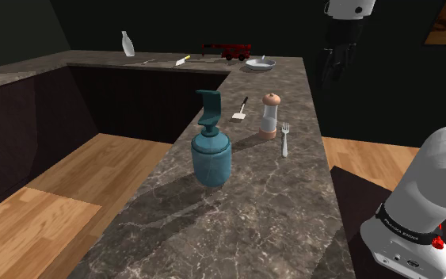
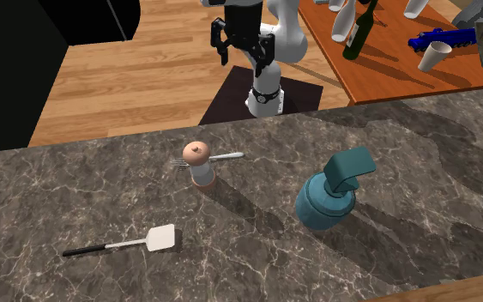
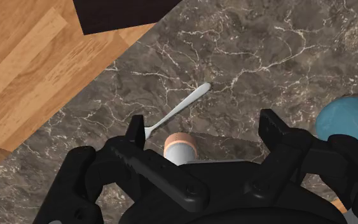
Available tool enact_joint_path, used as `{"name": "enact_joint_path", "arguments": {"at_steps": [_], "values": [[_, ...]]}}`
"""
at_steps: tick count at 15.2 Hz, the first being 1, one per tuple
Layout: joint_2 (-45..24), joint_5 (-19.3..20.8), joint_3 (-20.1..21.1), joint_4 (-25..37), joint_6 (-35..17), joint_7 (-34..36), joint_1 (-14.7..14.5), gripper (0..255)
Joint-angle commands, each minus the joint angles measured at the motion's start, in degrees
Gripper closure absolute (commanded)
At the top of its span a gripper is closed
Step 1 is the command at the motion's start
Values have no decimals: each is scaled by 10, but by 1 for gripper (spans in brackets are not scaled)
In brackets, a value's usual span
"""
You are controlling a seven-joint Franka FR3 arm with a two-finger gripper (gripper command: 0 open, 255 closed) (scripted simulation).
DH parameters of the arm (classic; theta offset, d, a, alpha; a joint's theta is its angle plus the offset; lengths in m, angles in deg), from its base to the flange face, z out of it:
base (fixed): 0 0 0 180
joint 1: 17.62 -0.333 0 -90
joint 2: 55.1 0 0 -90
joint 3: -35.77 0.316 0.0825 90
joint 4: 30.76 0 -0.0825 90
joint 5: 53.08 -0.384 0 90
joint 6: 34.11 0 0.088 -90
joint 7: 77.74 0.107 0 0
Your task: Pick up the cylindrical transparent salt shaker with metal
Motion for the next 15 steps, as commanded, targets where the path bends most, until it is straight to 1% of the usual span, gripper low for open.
{"name": "enact_joint_path", "arguments": {"at_steps": [1, 8, 15], "values": [[0, 0, 0, 0, 0, 0, 0, 0], [-136, 18, -14, 39, -106, -25, 5, 0], [-282, 31, -25, 115, -184, -47, 8, 0]]}}
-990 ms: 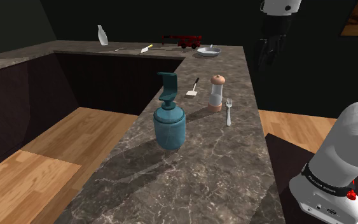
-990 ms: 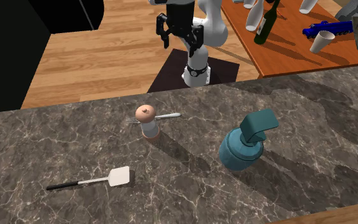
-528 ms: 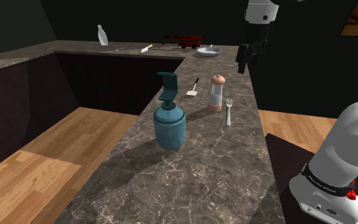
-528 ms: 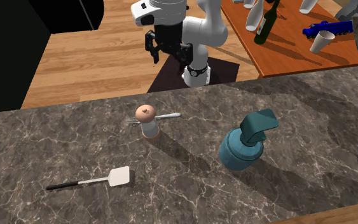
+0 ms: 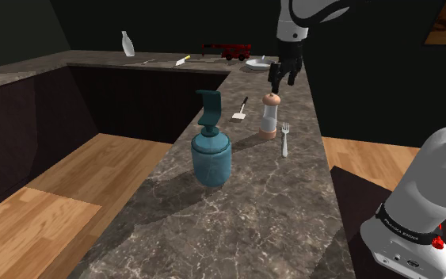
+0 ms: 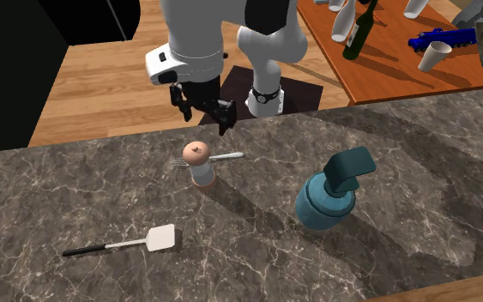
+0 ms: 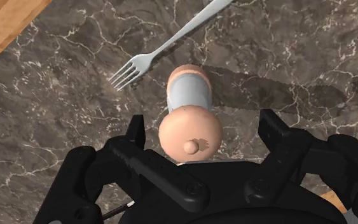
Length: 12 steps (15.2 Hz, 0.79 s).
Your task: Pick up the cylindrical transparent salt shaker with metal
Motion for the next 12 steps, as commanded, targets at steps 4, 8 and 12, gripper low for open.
{"name": "enact_joint_path", "arguments": {"at_steps": [4, 8, 12], "values": [[-109, 6, -6, 76, -40, -15, 2, 0], [-121, 6, -6, 63, -65, -14, 3, 0], [-128, 7, -7, 35, -100, -12, 3, 0]]}}
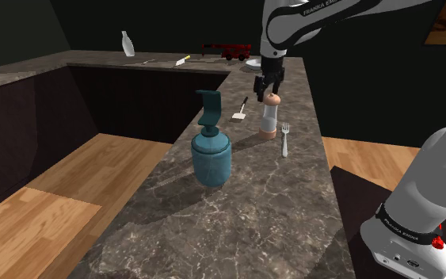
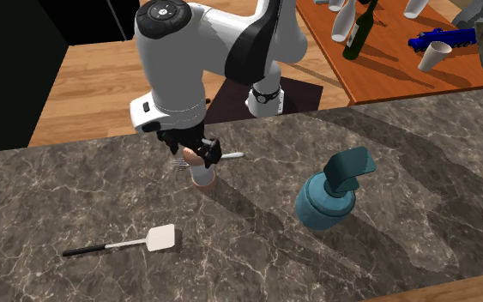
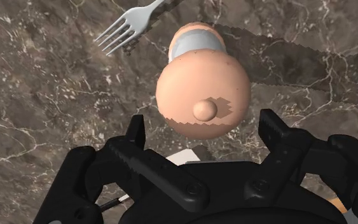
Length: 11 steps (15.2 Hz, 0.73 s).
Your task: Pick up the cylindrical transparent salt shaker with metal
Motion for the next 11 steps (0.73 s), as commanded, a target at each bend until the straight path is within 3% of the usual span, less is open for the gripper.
{"name": "enact_joint_path", "arguments": {"at_steps": [1, 2, 3, 11], "values": [[-3, 0, 0, -8, -11, 2, 0, 0], [-3, 0, 0, -8, -11, 2, 0, 0], [-2, 0, 1, -9, -11, 2, -1, 255], [-1, 0, 1, -10, -12, 2, -1, 255]]}}
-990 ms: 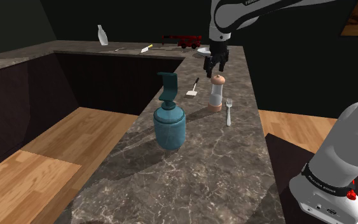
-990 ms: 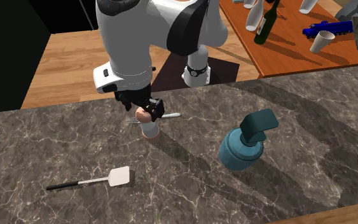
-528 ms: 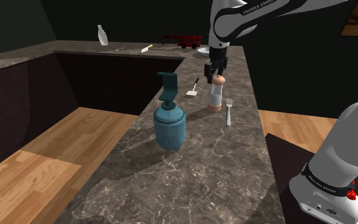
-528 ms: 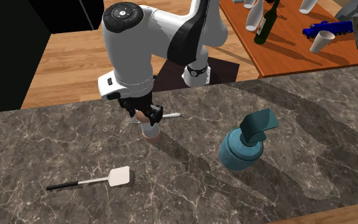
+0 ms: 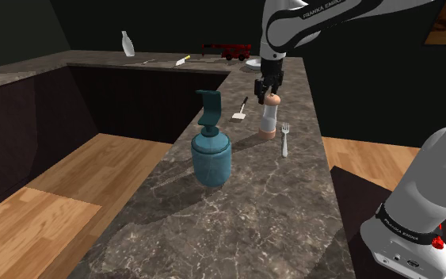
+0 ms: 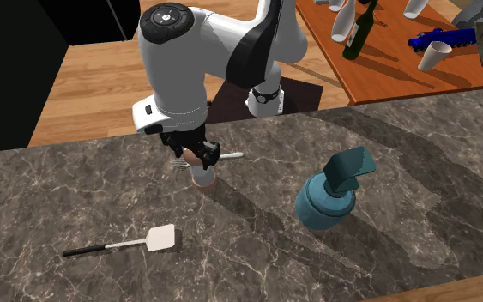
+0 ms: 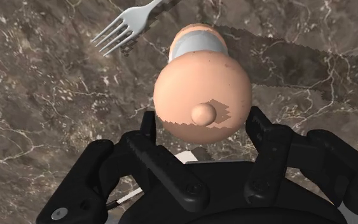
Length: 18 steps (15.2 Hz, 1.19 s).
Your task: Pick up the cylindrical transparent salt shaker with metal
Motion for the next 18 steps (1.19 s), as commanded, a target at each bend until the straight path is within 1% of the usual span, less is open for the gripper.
{"name": "enact_joint_path", "arguments": {"at_steps": [1, 16, 18], "values": [[-3, 0, 0, 2, 1, -1, 0, 255], [12, -3, 1, 102, 115, -7, -1, 255], [12, -3, 1, 103, 116, -8, -1, 255]]}}
